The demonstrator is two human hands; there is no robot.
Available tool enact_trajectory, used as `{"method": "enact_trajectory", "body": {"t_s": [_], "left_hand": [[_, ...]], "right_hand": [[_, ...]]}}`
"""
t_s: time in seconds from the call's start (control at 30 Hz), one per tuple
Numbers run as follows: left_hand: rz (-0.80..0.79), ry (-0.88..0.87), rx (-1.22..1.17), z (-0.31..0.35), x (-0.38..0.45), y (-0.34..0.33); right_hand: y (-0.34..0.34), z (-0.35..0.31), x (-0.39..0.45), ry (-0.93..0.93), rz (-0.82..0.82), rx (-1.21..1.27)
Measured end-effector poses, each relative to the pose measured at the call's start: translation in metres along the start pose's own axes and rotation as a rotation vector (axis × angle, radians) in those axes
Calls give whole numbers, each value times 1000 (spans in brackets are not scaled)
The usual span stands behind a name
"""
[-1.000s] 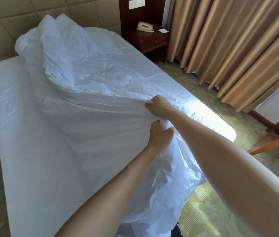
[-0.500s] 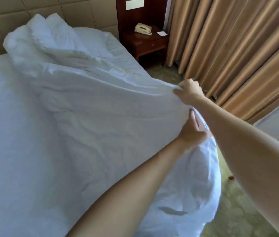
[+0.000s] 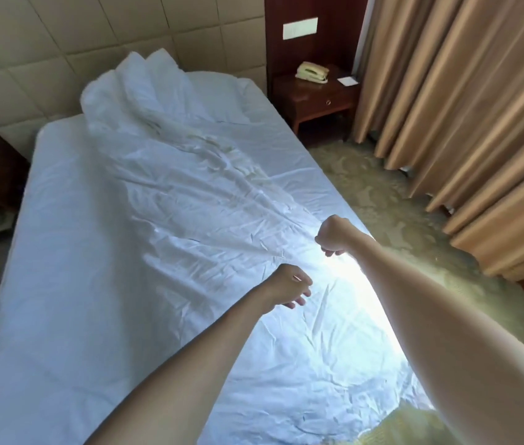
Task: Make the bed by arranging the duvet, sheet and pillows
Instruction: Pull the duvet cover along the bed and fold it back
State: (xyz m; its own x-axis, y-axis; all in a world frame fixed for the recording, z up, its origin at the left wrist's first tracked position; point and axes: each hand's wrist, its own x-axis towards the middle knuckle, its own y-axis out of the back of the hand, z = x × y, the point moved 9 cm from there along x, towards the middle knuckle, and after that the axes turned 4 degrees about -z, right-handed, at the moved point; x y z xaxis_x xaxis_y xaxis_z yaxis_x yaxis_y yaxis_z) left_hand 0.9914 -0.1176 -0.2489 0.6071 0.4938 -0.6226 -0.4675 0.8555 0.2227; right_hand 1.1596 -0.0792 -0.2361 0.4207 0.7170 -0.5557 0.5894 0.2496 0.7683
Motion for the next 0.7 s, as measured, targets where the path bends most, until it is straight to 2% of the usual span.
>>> {"method": "enact_trajectory", "body": {"t_s": [0.27,0.37,0.5,0.7], "left_hand": [[124,-61,94,21,21,21],[163,-61,216,42,35,9],[217,-44,407,83,64,0],[237,128,516,139,118,-32]], "right_hand": [[4,-10,-31,143,-108,51],[5,13,-42,167,-206,101],[42,54,-27,210,-163,54],[98,124,6,328,-150,-101]]}}
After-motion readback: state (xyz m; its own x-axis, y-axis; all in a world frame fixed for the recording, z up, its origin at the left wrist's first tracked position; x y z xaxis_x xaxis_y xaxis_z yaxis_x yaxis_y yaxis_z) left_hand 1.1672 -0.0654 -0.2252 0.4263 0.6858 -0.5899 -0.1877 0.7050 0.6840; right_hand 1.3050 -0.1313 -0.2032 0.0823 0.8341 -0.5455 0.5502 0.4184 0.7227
